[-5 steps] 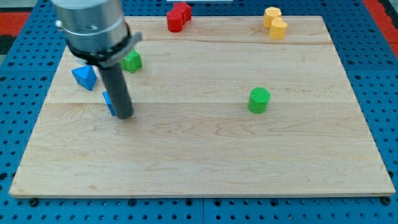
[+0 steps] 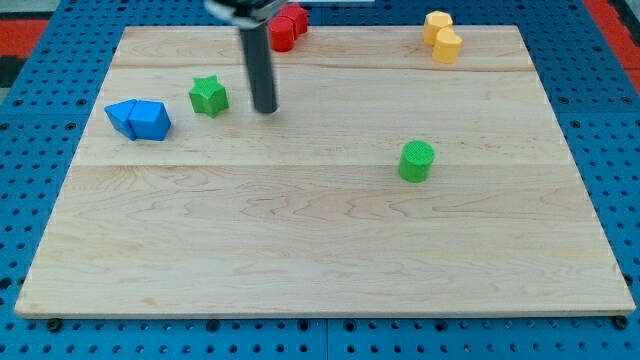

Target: Slide the green star towards the bottom

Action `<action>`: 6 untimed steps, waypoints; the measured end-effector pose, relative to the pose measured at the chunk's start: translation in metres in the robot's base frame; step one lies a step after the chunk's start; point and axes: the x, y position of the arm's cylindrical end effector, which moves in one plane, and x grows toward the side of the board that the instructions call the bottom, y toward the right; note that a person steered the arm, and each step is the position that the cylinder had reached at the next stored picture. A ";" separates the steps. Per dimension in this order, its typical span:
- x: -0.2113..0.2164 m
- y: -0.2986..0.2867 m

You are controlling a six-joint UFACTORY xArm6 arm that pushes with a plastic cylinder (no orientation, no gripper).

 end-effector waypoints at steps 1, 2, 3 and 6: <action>-0.060 -0.059; -0.060 -0.106; -0.001 -0.102; 0.049 -0.080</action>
